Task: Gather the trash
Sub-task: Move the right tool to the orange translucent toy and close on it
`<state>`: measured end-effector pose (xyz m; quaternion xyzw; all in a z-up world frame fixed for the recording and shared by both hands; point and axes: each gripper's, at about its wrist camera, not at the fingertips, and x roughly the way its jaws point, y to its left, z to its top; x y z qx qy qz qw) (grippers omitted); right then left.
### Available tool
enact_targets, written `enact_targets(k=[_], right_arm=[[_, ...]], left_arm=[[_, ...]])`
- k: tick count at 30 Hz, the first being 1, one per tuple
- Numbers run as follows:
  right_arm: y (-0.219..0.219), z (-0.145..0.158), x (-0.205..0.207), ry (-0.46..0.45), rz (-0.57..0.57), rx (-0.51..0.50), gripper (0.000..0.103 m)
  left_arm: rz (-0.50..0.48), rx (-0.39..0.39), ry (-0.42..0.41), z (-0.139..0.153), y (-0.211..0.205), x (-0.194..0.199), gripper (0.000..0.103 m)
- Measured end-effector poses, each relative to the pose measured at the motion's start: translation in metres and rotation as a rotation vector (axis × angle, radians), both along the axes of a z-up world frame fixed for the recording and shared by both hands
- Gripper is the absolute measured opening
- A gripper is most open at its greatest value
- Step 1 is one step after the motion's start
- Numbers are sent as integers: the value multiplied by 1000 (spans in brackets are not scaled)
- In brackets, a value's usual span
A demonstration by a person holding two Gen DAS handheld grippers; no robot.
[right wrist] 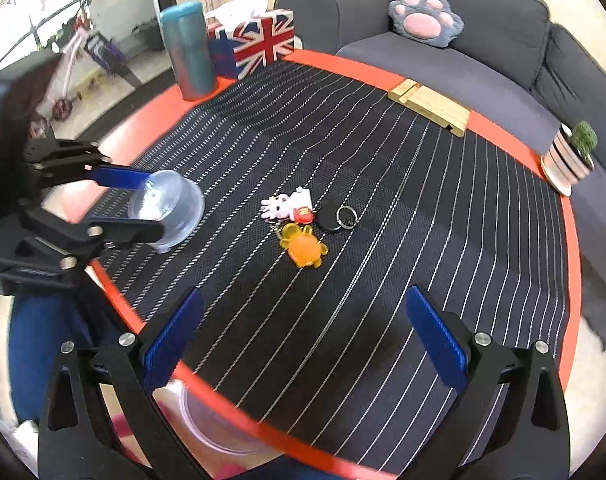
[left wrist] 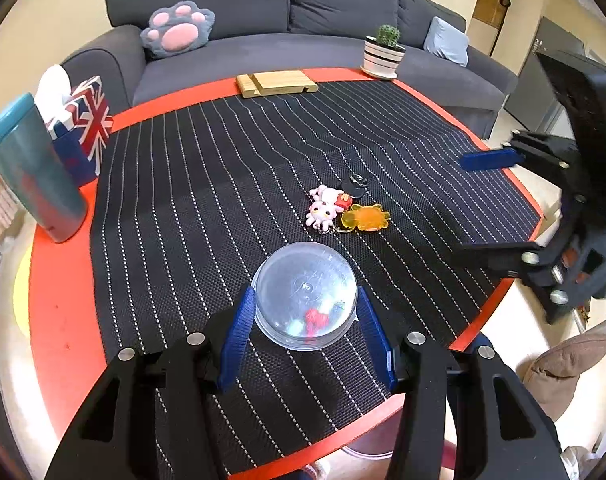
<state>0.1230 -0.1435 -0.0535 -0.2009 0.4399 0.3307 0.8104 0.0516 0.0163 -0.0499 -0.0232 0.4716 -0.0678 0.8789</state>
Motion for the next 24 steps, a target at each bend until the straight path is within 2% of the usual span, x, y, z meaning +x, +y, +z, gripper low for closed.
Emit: enact_targets(k=[7,9,12,17,22,24], right_arm=[[24,-20,22,27,40,-78,98],[29,-26,28,49,47,-88,85],[33,-34,34,73,49,-98,75],[37,-40,40,84,49,-94,63],[41,-44,44,92,56,-100,55],[43,-46,44,93,59,-102,47]], left_arm=[[0,-5,4,-2,0,-1,51],[-1,-5,7,-3,1,-1,51],[1,-7,8,-5,2,-1,51],[0,-12,12,-8,3,-1,51],[0,-17,15,-11,5,0,51],[0,-19,15,-11,5,0,51]])
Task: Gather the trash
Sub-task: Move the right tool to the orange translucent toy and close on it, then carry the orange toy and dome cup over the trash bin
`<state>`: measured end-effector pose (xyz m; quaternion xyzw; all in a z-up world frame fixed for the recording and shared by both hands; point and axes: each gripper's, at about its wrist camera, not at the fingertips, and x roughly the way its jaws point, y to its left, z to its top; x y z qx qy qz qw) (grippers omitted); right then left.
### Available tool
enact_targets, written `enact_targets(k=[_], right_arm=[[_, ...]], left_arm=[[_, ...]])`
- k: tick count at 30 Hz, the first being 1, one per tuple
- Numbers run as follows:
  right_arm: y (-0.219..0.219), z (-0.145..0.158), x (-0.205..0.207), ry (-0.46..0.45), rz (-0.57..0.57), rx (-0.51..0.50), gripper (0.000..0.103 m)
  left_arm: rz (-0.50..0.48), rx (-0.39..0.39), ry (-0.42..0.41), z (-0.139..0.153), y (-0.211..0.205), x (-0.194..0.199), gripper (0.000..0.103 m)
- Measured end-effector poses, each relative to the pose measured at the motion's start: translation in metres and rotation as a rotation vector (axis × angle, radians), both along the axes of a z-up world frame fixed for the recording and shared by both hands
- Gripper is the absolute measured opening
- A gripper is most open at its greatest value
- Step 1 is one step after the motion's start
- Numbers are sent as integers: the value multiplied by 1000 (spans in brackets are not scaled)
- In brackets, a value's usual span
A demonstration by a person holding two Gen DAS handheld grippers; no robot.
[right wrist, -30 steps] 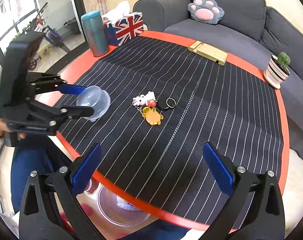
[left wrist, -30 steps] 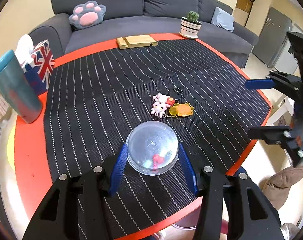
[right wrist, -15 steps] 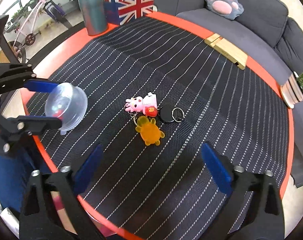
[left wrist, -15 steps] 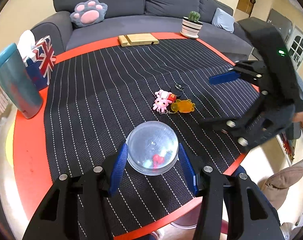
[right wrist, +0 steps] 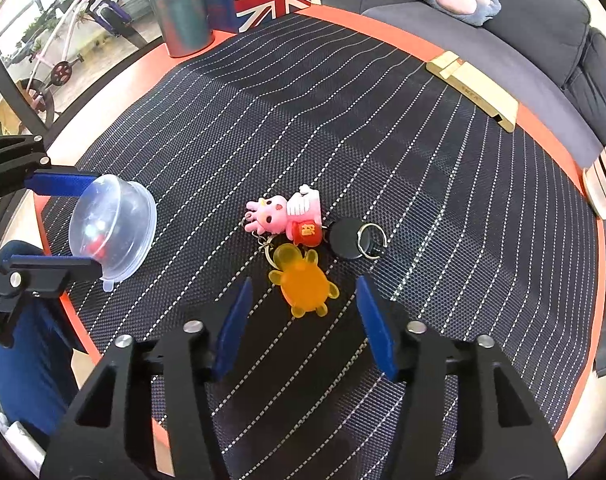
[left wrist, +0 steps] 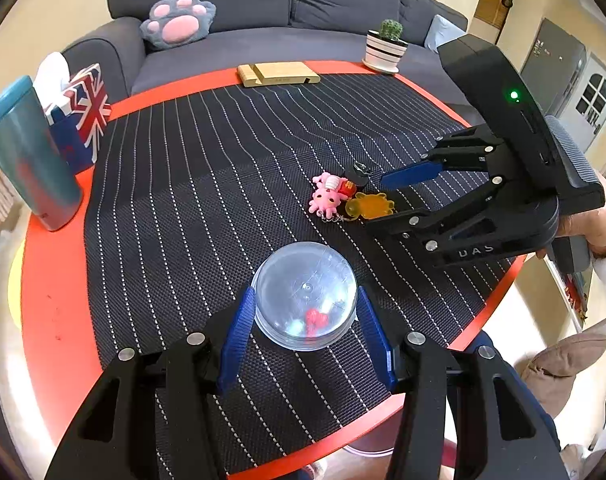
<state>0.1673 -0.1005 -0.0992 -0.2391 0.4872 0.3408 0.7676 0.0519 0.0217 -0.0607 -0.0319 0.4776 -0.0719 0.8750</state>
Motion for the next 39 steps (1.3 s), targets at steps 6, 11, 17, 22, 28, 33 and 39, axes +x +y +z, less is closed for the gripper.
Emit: enact_targets(k=[6,11,17,22,28,33,39], right_arm=[[3,-3,0,-1,2,-8,35],[2,-1,-5,-7,9,-8,28],[-5,8,-16,-20,2,24,27],[-17,24,-27,-43,-15,66,26],[-32,49,-42,-74,-26,123,26],[-44,66,-58,-94,-23,164,26],[-55,81,-82,-112,-7,204,26]], left_arm=[[2,-10,-3,0,2,-1,51],[5,-15,-5,-1,3,-2,51],[4,-13,-16,3,3,-5,51],[3,-13,-31,8,-1,-8,51],[-4,-11,-45,15,-7,-12,51],[-16,-4,-61,23,-12,-17,51],[-34,4,-83,34,-20,-27,51]])
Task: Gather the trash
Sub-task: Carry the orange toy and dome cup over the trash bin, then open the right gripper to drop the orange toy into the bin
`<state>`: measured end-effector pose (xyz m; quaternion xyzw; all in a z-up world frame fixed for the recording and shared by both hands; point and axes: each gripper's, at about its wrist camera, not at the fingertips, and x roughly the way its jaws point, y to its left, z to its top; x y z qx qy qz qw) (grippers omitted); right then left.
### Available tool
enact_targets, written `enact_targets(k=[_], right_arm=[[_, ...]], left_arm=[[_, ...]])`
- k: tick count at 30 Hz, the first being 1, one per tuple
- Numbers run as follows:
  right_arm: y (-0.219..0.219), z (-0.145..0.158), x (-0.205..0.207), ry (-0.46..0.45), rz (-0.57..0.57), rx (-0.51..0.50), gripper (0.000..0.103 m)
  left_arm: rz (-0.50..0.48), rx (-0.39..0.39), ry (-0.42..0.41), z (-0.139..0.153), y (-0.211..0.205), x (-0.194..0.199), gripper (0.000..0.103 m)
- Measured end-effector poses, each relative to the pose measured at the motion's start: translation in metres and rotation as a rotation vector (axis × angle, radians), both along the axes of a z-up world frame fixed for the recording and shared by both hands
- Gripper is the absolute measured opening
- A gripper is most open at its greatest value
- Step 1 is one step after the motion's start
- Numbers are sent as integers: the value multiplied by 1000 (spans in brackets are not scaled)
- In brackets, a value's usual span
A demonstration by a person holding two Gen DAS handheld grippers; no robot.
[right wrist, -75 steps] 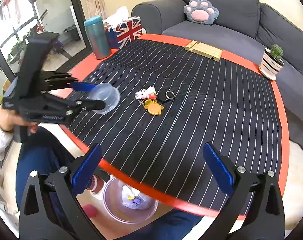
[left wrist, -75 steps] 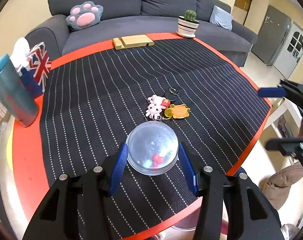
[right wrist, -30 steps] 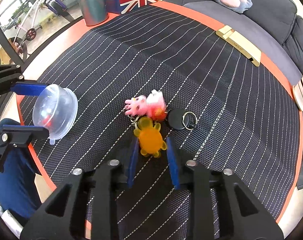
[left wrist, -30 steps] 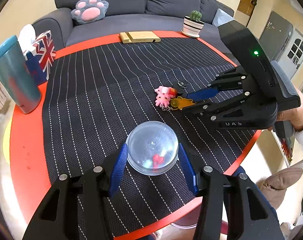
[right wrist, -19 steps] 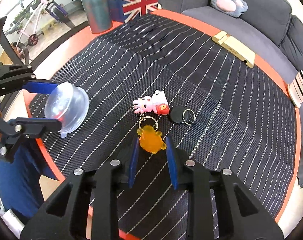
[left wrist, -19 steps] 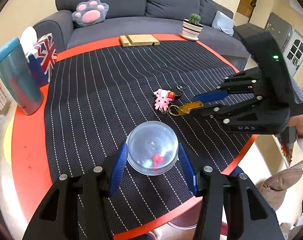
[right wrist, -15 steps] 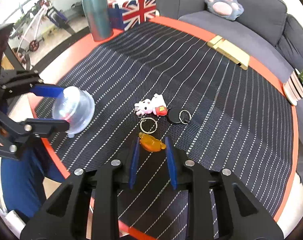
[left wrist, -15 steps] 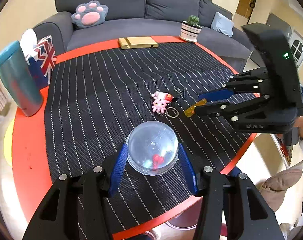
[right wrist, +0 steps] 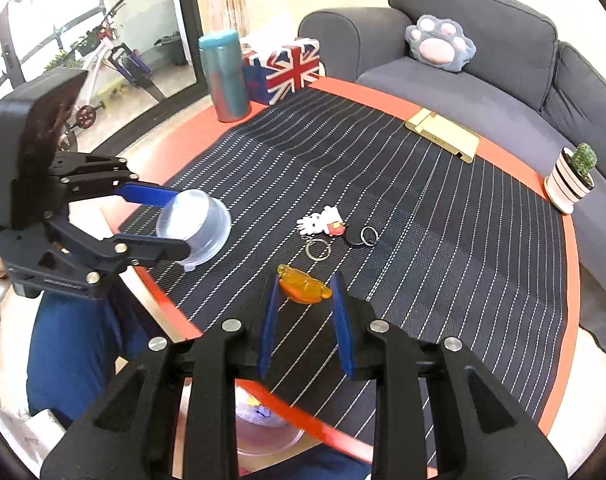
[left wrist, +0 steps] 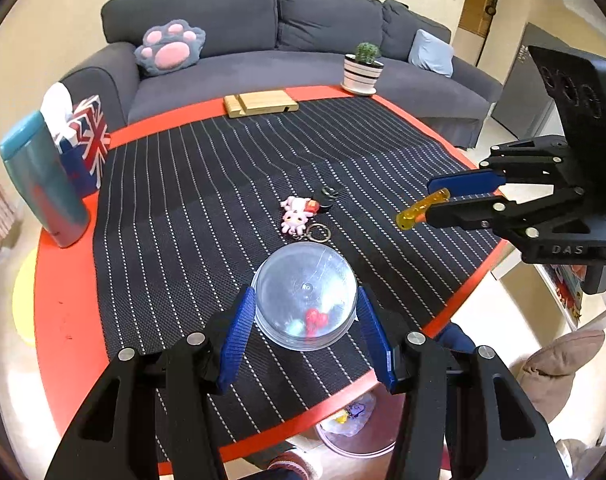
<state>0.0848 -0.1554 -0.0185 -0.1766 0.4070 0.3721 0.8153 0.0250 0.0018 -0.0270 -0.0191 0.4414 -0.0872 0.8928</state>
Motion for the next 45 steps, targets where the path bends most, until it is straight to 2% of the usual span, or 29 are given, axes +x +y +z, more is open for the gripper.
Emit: enact_targets(k=[9,19,33,42,43,45], right_arm=[[-17,11,-39,-27,16,46,26],[-30,5,-78,-29,25,62,26],[-41,-34,-112,69,42,66,26],[-41,-44,-120,111,61,82,28],[-42,-44,-120,112,60,86,32],[-45,-42,-119,106,45,101,68]], left_arm=[[-17,18,-37,12,-12,-16,51],[-41,1,-53,12,-27,-43,51],[-59,-48,-36,-4,-39,-79,51],[-58,-57,-28,-6,-38,-85,51],[-58,-58,-28,-6,-38,-86,51],[-62,-60,-27,-6,-39,-87,51]])
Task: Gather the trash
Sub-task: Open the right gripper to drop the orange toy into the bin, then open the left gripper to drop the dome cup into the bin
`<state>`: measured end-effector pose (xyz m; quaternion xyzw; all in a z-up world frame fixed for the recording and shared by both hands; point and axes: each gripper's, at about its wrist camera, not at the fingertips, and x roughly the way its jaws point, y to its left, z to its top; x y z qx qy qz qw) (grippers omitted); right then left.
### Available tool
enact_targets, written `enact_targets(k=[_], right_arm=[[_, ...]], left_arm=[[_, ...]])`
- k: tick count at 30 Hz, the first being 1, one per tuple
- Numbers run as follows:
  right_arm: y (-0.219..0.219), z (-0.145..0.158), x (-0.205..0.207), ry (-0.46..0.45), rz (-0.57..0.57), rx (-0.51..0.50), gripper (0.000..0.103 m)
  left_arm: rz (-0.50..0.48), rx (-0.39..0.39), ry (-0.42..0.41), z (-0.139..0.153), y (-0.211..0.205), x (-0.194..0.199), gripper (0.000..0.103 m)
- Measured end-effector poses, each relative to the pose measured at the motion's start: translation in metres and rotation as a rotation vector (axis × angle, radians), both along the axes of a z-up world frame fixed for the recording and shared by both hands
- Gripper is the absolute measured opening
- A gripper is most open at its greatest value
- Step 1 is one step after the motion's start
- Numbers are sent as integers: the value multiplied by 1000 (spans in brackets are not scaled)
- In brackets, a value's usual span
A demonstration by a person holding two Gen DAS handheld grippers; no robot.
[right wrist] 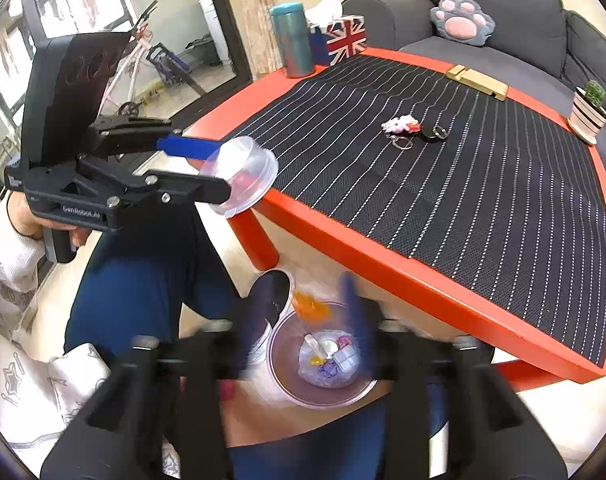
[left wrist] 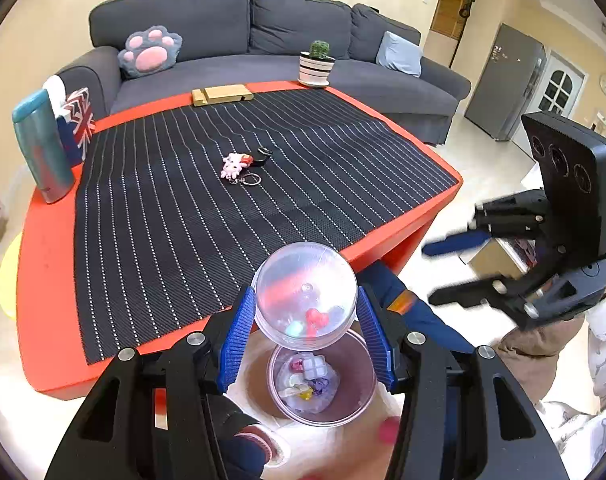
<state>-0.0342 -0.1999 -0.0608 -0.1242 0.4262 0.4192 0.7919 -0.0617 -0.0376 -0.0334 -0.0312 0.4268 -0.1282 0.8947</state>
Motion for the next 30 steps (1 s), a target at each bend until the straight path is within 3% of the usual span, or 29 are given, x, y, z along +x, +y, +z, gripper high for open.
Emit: enact_targets(k=[3,7,30], right_arm=[[-4,2,1,-4,-28,22,89],[-9,3,4,-2,-67,27,96],[-30,18,1,-71,-192,11,99]], left_arm=[[-5,-2,1,0,-1,-1,51],[-11,-9,3,0,-4,-2,51],[-75,-6,9,2,-27,-7,51]])
